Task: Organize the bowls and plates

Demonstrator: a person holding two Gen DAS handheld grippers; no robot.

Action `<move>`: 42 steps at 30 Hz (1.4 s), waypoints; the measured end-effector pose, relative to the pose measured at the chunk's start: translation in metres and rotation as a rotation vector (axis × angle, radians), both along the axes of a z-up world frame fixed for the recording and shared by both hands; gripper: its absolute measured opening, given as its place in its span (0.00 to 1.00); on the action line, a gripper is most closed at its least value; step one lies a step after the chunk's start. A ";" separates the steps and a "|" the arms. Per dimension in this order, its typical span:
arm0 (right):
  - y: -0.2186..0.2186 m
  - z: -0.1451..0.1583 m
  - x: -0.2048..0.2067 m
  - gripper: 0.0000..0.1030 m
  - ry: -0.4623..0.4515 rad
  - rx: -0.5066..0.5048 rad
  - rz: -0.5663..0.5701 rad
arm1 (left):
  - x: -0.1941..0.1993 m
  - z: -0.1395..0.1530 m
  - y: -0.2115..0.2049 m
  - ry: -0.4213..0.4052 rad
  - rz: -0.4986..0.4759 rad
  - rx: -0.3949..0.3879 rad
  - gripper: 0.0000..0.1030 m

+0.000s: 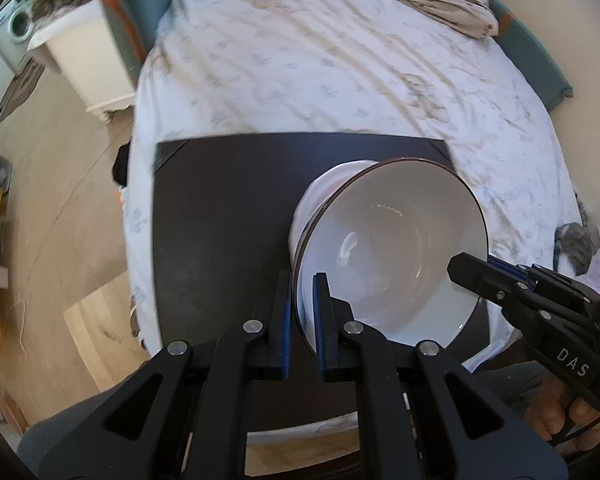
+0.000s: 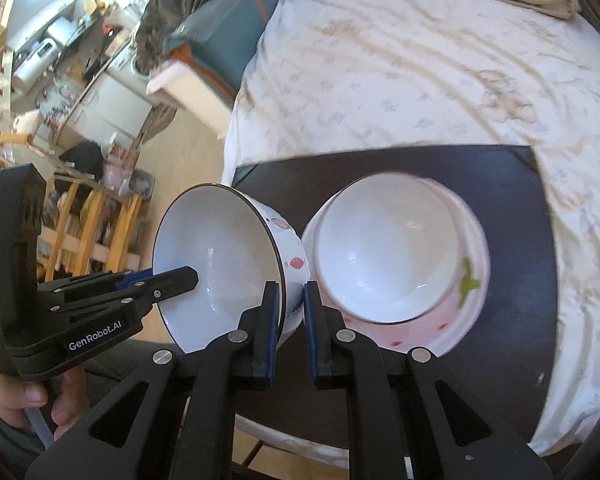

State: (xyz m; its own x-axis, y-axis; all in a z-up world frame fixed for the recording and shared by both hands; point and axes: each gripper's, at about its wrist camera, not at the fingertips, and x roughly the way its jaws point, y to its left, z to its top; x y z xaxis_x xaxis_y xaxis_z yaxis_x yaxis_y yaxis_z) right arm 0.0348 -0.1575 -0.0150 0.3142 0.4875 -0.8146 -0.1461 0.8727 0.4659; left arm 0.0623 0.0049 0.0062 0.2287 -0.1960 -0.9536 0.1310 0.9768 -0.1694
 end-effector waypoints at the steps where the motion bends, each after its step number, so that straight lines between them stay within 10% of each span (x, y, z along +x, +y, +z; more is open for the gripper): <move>1: -0.006 0.002 0.000 0.13 -0.008 -0.003 -0.012 | 0.003 0.002 -0.009 -0.008 -0.011 0.008 0.07; 14: -0.072 -0.005 0.010 0.13 0.008 0.031 -0.157 | 0.035 -0.007 -0.072 -0.005 -0.064 0.045 0.07; 42: -0.074 -0.054 0.026 0.17 0.185 0.029 -0.182 | 0.057 -0.055 -0.069 0.111 -0.042 0.044 0.08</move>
